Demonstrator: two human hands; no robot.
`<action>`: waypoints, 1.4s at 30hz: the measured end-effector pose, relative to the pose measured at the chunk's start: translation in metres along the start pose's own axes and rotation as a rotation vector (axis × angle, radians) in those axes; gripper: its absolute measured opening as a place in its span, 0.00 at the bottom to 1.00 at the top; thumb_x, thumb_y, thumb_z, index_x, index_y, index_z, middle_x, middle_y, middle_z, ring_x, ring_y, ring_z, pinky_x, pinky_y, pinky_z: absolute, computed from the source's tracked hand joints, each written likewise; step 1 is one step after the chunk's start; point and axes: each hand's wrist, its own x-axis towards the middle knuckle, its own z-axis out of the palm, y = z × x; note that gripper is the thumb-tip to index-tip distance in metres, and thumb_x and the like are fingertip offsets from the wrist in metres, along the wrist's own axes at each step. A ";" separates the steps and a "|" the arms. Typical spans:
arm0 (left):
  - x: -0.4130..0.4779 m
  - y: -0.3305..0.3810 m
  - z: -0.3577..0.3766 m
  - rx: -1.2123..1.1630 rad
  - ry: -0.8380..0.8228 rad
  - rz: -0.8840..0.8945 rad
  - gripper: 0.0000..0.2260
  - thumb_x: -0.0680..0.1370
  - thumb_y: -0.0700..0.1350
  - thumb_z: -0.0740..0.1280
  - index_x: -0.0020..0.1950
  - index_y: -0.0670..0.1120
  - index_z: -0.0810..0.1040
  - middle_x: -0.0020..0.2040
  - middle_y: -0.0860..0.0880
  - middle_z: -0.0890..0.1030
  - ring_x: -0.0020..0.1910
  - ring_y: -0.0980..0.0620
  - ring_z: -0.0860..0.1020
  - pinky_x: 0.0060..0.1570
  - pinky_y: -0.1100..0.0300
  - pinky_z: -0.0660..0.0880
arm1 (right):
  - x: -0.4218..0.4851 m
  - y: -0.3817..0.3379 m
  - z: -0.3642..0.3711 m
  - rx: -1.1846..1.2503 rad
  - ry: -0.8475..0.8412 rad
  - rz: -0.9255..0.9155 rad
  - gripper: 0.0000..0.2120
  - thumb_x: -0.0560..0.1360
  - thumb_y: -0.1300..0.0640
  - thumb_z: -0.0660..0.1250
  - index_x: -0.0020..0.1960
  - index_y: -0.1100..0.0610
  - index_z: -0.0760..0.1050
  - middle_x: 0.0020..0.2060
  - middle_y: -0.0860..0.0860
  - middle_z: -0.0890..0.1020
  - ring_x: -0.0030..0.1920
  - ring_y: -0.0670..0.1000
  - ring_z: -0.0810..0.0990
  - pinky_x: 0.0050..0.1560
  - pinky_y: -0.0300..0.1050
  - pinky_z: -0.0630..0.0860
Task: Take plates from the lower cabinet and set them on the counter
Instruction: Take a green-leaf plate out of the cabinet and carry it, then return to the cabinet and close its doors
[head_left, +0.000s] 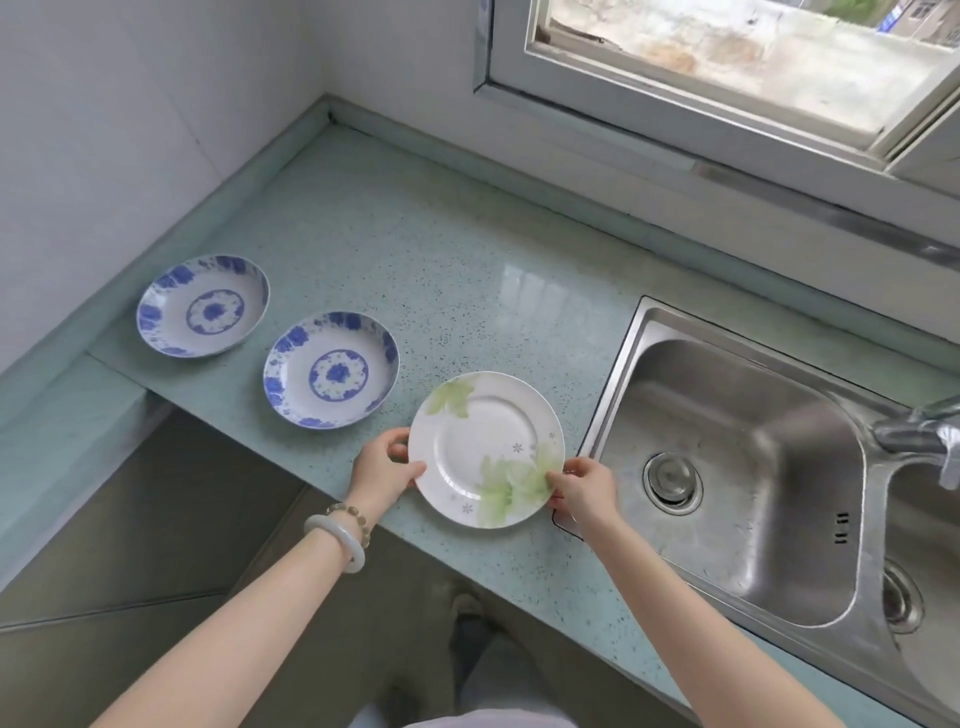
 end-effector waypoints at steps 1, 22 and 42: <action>0.000 0.000 0.001 0.013 0.005 0.002 0.19 0.71 0.32 0.71 0.60 0.45 0.78 0.45 0.47 0.82 0.46 0.49 0.82 0.45 0.52 0.82 | 0.001 0.001 0.000 -0.004 -0.001 -0.001 0.03 0.71 0.68 0.68 0.41 0.61 0.76 0.40 0.58 0.82 0.38 0.57 0.83 0.42 0.51 0.83; -0.041 0.022 -0.029 -0.088 -0.022 0.295 0.44 0.68 0.54 0.75 0.76 0.52 0.52 0.70 0.52 0.65 0.68 0.53 0.67 0.67 0.55 0.66 | -0.035 -0.077 -0.010 -0.218 0.037 -0.591 0.37 0.67 0.54 0.75 0.71 0.48 0.62 0.69 0.47 0.67 0.69 0.48 0.63 0.68 0.45 0.61; -0.224 -0.041 -0.162 -0.432 0.877 0.426 0.46 0.65 0.54 0.77 0.76 0.60 0.53 0.73 0.54 0.65 0.70 0.59 0.68 0.70 0.54 0.66 | -0.185 -0.147 0.151 -0.110 -0.893 -1.005 0.35 0.68 0.66 0.74 0.71 0.53 0.64 0.66 0.48 0.72 0.67 0.43 0.69 0.71 0.47 0.66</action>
